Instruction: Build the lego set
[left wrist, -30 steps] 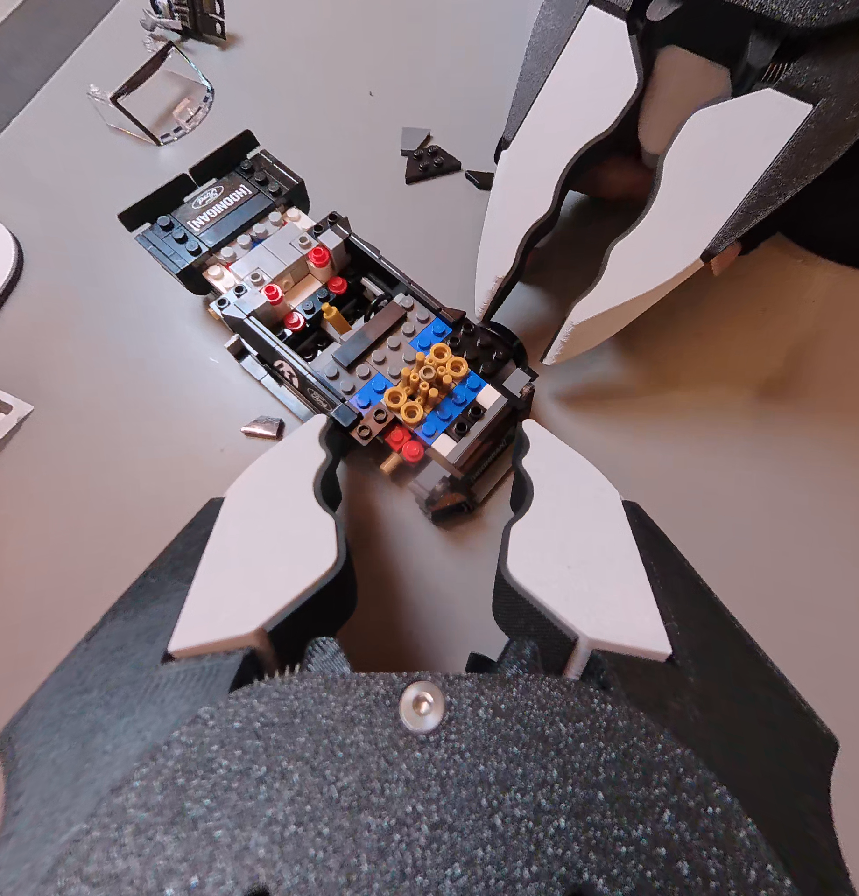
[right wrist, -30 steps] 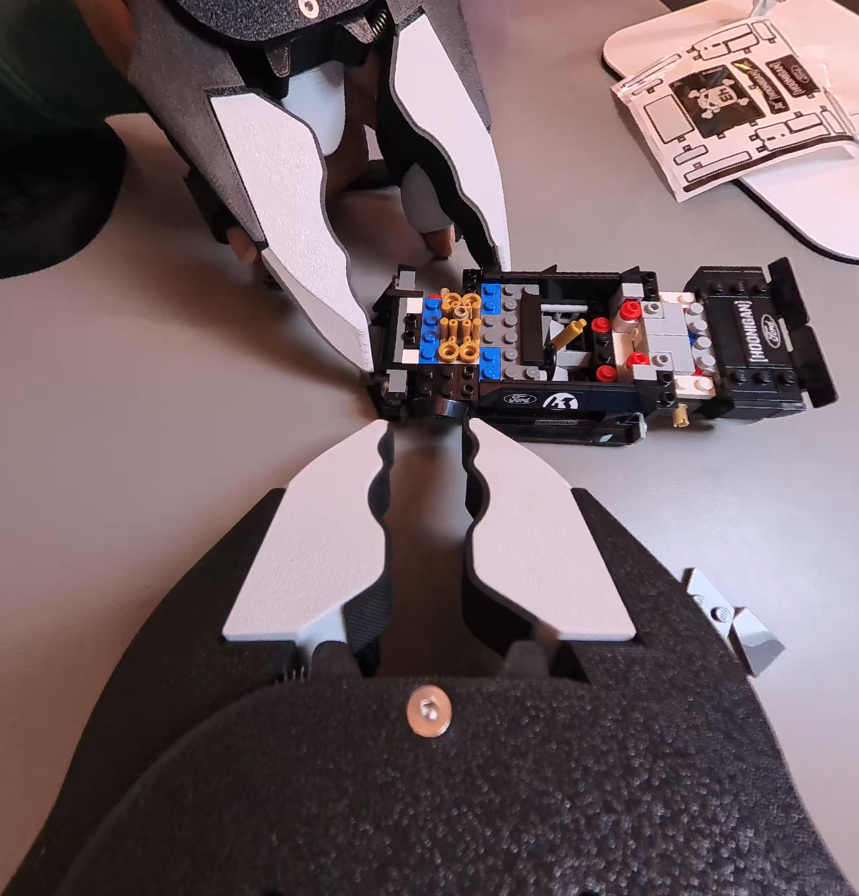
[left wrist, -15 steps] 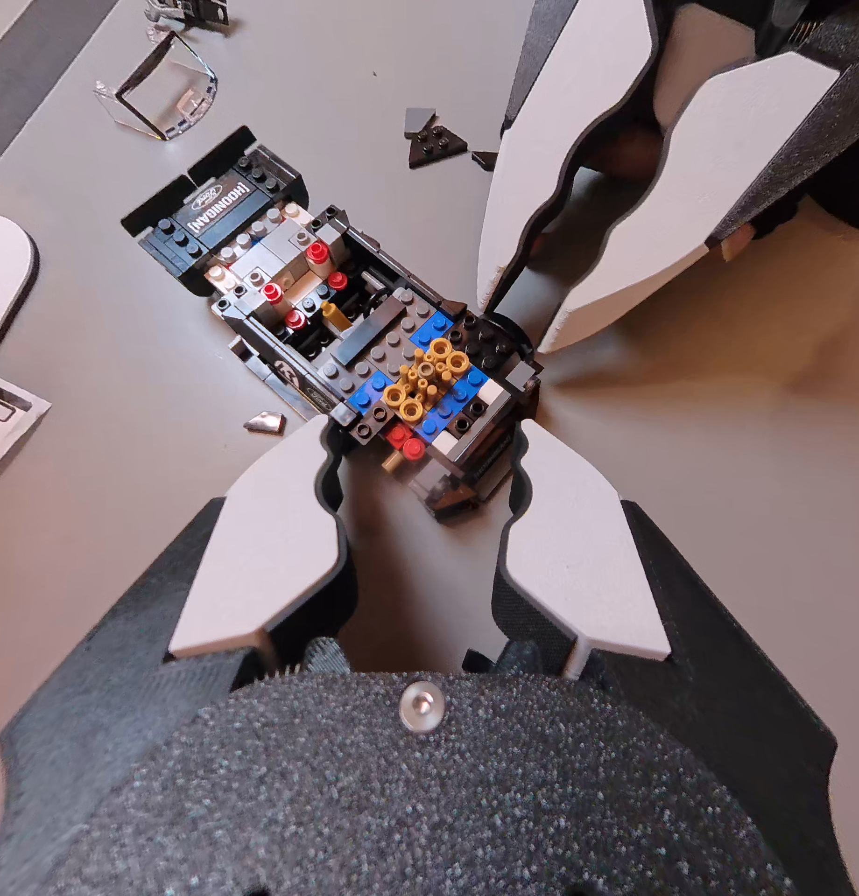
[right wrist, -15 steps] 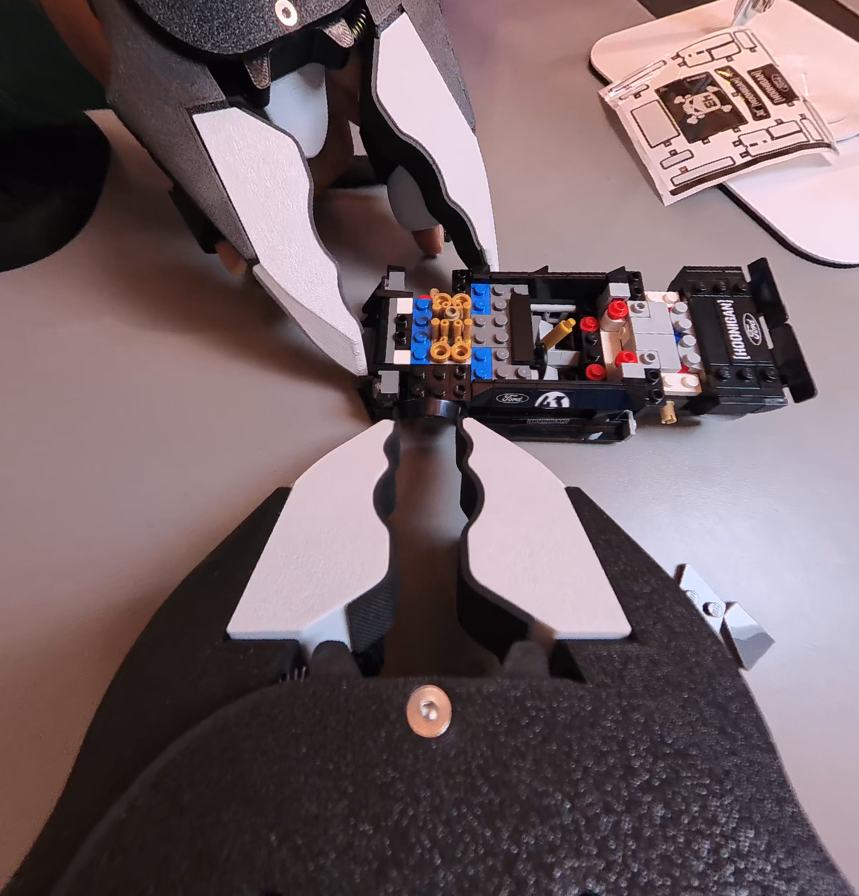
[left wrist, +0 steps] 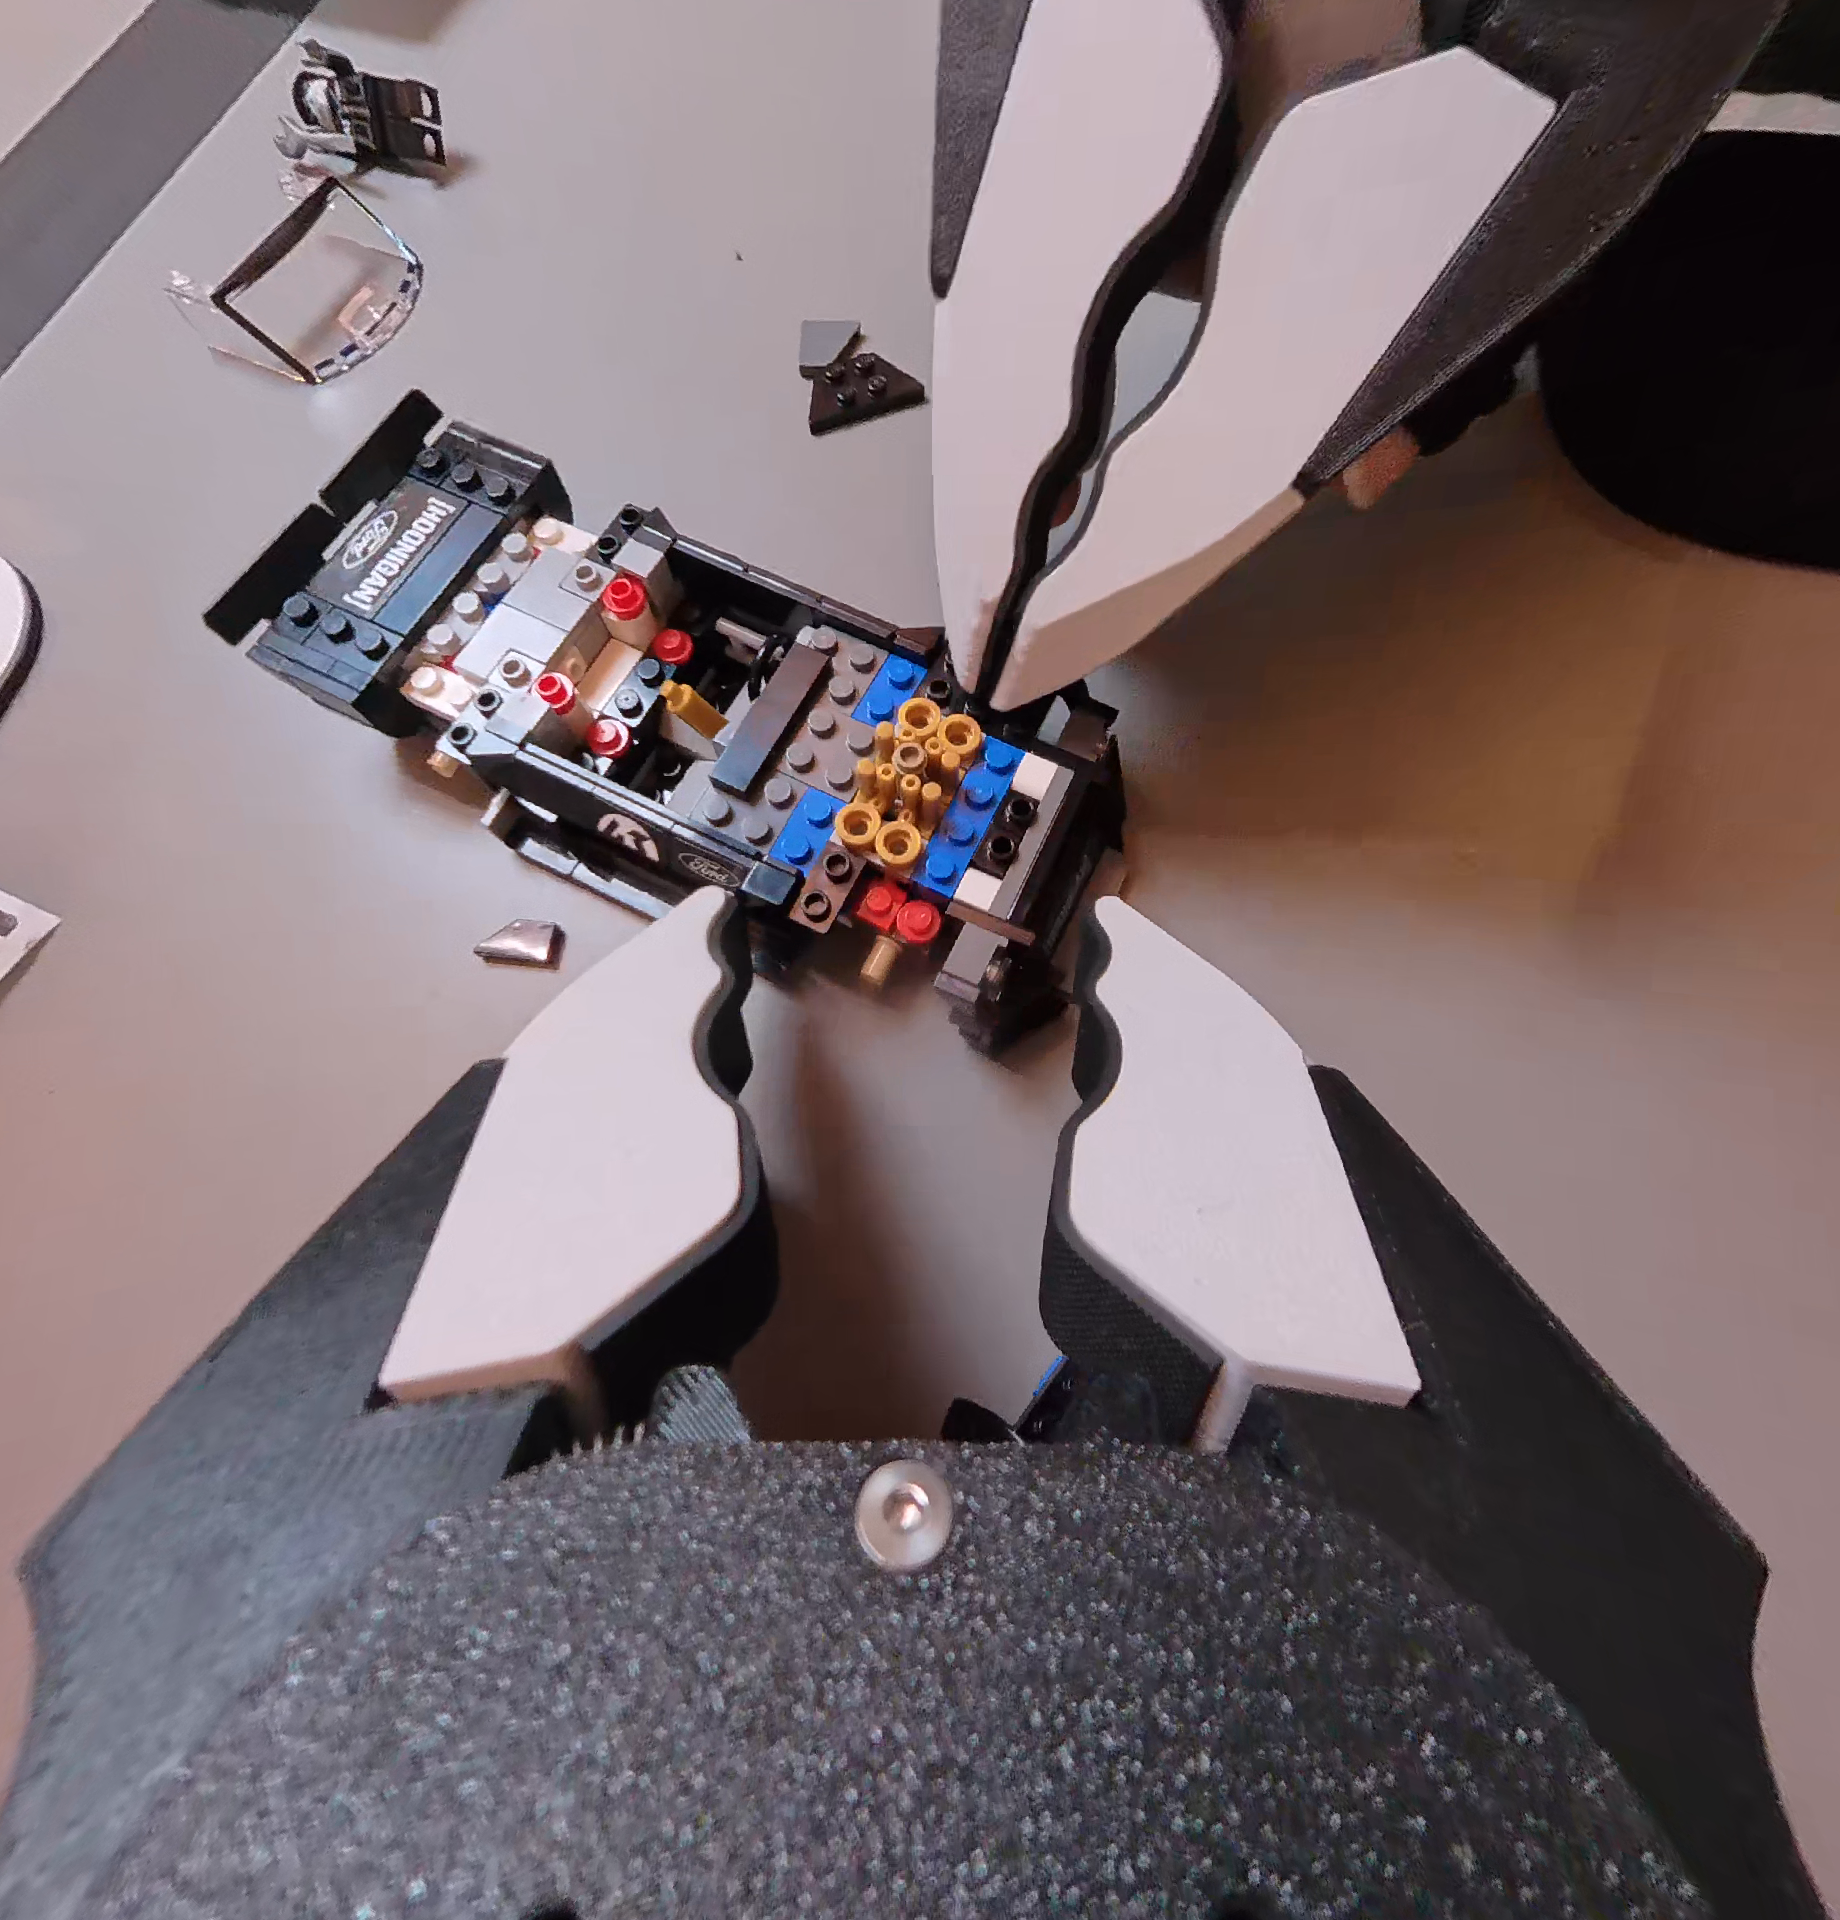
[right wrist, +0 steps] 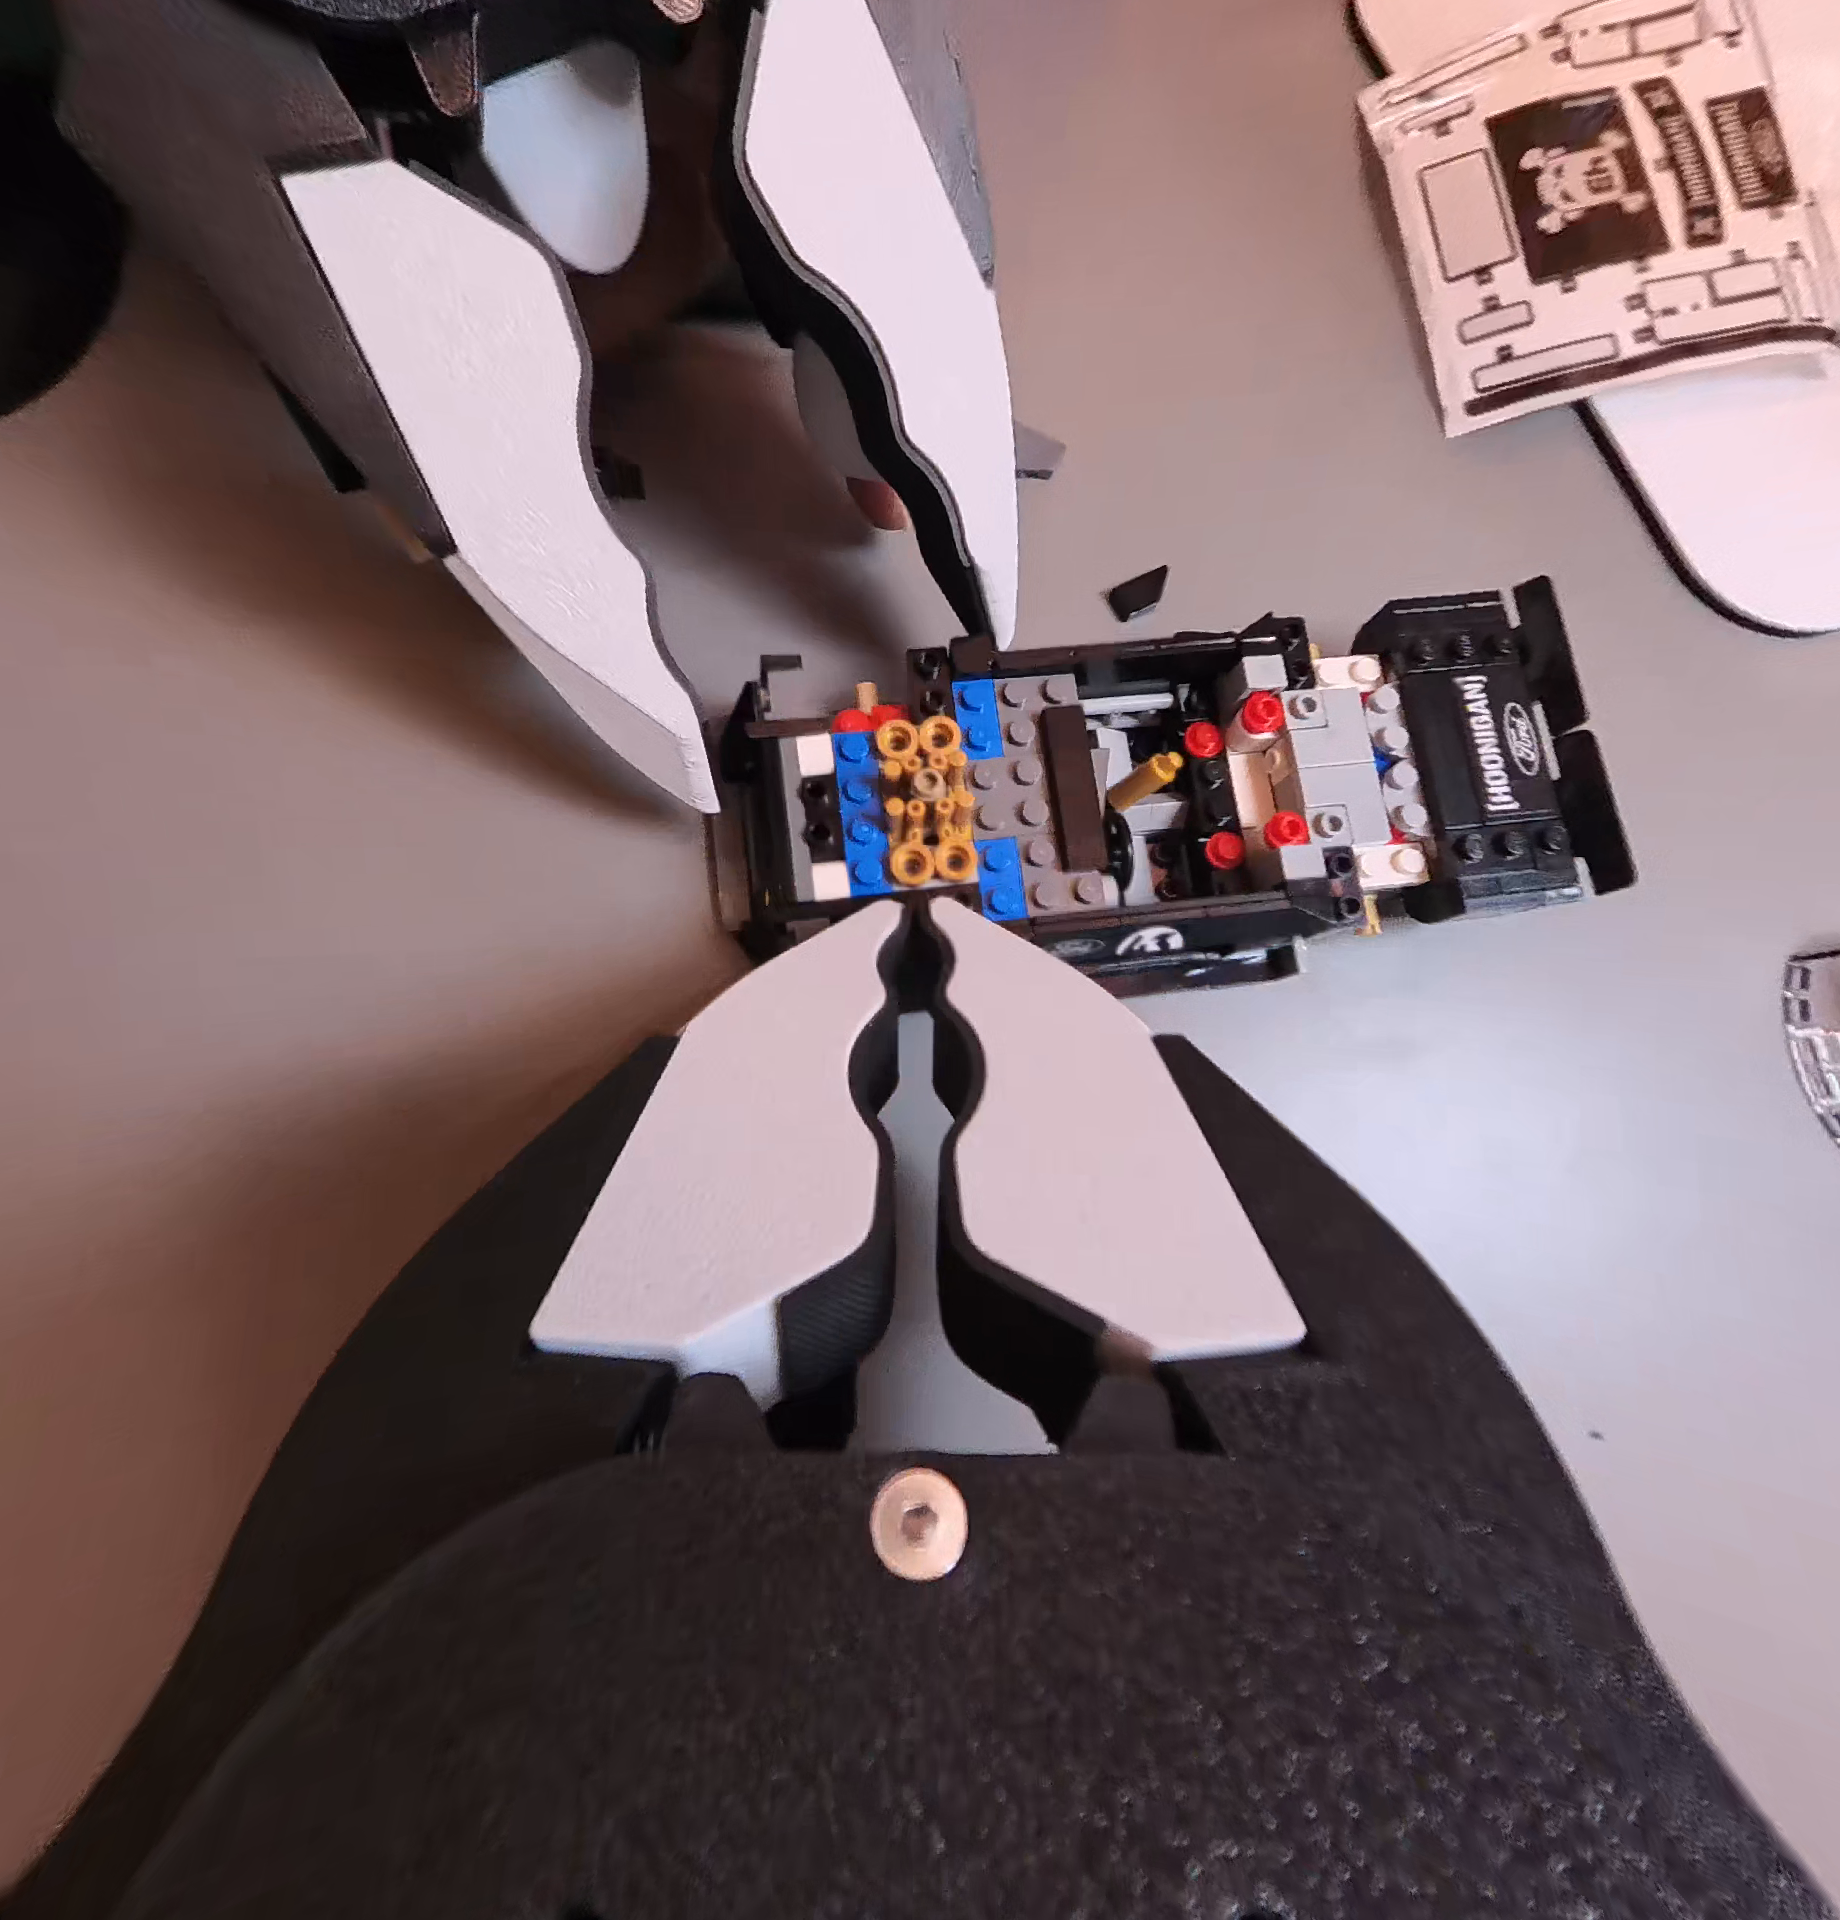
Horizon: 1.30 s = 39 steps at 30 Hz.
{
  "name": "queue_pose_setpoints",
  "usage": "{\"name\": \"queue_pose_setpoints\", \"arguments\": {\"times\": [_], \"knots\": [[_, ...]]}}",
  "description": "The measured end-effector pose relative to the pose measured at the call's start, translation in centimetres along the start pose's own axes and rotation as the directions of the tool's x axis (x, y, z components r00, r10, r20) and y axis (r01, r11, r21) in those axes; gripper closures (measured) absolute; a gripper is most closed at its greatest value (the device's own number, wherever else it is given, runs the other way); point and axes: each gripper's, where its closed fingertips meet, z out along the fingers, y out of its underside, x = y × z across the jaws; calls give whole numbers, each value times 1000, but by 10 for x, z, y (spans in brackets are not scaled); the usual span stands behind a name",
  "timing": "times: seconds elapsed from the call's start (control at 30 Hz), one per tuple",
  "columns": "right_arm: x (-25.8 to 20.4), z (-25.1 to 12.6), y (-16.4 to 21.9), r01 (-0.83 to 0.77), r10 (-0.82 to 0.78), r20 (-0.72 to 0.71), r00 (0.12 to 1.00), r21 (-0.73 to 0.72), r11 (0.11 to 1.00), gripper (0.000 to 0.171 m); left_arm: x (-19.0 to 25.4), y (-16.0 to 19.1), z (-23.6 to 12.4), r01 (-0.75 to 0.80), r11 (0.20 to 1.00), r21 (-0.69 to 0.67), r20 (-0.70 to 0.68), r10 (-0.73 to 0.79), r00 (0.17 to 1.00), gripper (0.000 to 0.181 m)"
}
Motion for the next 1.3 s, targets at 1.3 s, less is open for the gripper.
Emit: {"name": "queue_pose_setpoints", "arguments": {"times": [1.3], "knots": [[-5,1,-6,74,-79,-31,996,-152,986,156,-8,5,-16,-29,999,13,33,29,999,124]]}}
